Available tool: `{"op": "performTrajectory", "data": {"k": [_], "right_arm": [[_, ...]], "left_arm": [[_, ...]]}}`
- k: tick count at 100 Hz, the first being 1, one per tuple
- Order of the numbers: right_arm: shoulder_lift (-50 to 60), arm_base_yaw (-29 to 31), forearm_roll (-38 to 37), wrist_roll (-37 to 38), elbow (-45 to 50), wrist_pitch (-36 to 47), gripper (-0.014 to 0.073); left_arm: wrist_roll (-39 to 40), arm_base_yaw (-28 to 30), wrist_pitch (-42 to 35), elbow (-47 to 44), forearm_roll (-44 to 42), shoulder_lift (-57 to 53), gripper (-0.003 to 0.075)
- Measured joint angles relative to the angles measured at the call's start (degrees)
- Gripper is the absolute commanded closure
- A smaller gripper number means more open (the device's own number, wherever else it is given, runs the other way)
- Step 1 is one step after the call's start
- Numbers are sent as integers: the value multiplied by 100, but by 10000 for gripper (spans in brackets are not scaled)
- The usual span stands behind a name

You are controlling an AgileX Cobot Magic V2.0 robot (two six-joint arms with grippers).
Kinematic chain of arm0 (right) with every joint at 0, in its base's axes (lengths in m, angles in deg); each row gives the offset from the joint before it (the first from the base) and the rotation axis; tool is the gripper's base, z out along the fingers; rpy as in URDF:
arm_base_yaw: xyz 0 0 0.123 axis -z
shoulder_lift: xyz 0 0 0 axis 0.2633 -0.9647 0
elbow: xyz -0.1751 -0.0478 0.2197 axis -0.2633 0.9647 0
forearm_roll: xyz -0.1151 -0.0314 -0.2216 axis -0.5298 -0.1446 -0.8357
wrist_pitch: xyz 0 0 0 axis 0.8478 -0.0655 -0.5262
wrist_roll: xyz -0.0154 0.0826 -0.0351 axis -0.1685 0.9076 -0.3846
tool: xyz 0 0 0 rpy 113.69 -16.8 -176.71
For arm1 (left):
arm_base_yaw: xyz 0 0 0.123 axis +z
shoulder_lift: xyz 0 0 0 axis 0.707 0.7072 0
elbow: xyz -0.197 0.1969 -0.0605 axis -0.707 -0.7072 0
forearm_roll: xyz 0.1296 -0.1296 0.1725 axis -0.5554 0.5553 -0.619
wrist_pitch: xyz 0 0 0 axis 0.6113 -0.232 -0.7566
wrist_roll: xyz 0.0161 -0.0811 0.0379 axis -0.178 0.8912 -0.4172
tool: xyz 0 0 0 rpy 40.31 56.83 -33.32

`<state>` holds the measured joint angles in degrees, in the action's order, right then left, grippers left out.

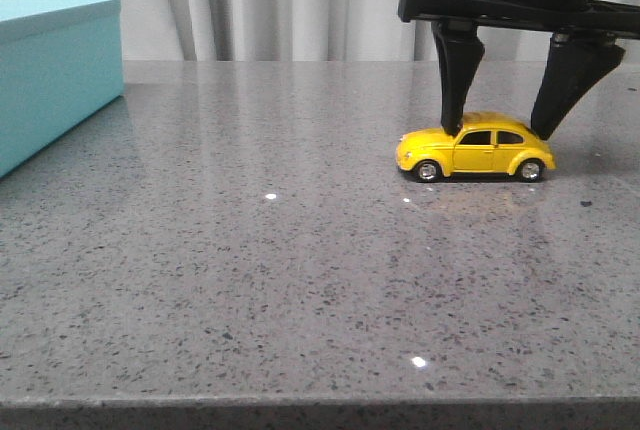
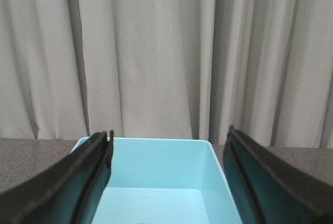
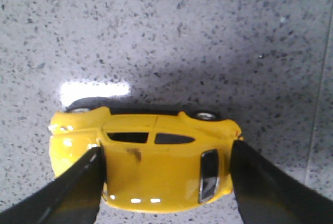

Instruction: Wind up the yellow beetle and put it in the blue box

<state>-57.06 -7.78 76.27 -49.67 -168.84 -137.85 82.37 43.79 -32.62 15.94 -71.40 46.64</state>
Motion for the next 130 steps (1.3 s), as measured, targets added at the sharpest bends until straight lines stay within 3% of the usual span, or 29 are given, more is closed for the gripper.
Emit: {"op": "performTrajectory", "data": {"k": [130], "right_arm": [[21, 368, -631, 0, -56, -537, 85]], "left_arm": [[0, 0, 0, 0, -9, 0, 280]]}}
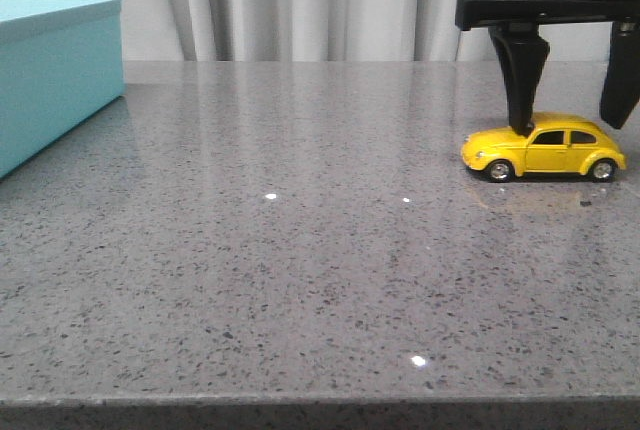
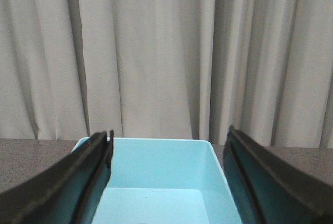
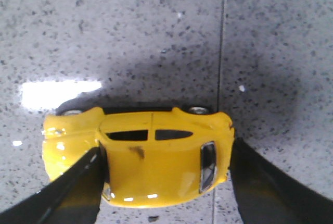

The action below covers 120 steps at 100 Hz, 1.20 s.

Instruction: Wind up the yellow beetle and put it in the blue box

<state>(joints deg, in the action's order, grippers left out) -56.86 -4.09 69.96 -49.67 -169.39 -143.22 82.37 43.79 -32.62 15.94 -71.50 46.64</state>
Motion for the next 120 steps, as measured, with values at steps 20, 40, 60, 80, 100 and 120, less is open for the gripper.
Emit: {"op": "performTrajectory", "data": {"k": [20, 40, 60, 80, 100, 120], "right_arm": [[10, 215, -137, 0, 0, -99, 85], [10, 387, -247, 0, 0, -176, 85], [10, 506, -285, 0, 0, -188, 85], [116, 506, -359, 0, 25, -133, 85], [655, 532, -413, -11, 76, -120, 85], [1111, 542, -422, -25, 76, -131, 85]], "left_arm": [[0, 0, 0, 0, 0, 0, 280], [0, 0, 0, 0, 0, 0, 280], [0, 0, 0, 0, 0, 0, 280], [0, 0, 0, 0, 0, 0, 280], [0, 0, 0, 0, 0, 0, 280], [0, 0, 0, 0, 0, 7, 280]]}}
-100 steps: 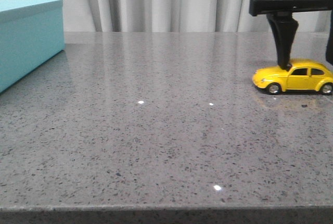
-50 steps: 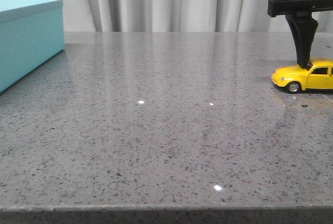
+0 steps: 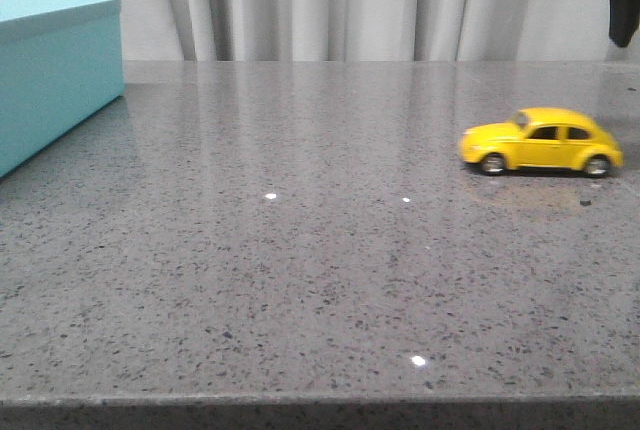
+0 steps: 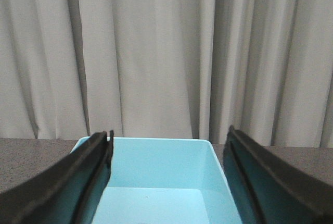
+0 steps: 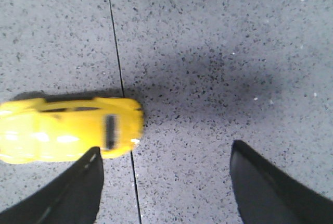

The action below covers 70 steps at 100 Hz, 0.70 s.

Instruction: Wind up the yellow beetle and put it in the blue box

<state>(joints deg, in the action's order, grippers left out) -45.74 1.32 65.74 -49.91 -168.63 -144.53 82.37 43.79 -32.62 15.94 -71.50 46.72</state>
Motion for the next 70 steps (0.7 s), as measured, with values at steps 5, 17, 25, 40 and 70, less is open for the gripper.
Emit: {"op": "performTrajectory", "data": {"k": [5, 17, 25, 40, 70], "right_arm": [[46, 0, 0, 0, 0, -11, 85], [85, 0, 0, 0, 0, -32, 85], [85, 0, 0, 0, 0, -32, 85], [85, 0, 0, 0, 0, -32, 85], [85, 0, 0, -13, 0, -32, 85]], "left_arm": [[0, 0, 0, 0, 0, 0, 280], [0, 0, 0, 0, 0, 5, 280], [0, 0, 0, 0, 0, 14, 280], [0, 0, 0, 0, 0, 14, 280], [0, 0, 0, 0, 0, 14, 280]]}}
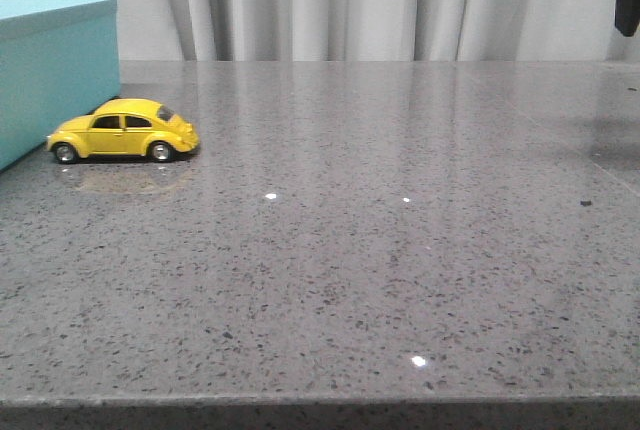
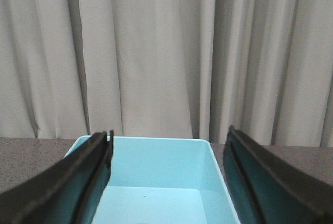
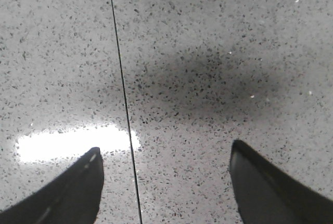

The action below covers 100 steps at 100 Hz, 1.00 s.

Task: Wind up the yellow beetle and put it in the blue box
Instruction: 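Open the left gripper and move it toward the beetle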

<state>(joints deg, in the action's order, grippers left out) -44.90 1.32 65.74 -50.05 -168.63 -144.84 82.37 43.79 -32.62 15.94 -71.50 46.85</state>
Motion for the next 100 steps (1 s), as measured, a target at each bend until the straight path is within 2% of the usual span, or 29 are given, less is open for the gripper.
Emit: {"op": "performTrajectory", "data": {"k": [59, 100], "right_arm": [[0, 0, 0, 0, 0, 0, 85], [0, 0, 0, 0, 0, 0, 85]], "left_arm": [[0, 0, 69, 40, -85, 0, 280], [-187, 0, 1465, 1232, -262, 934, 277]]}}
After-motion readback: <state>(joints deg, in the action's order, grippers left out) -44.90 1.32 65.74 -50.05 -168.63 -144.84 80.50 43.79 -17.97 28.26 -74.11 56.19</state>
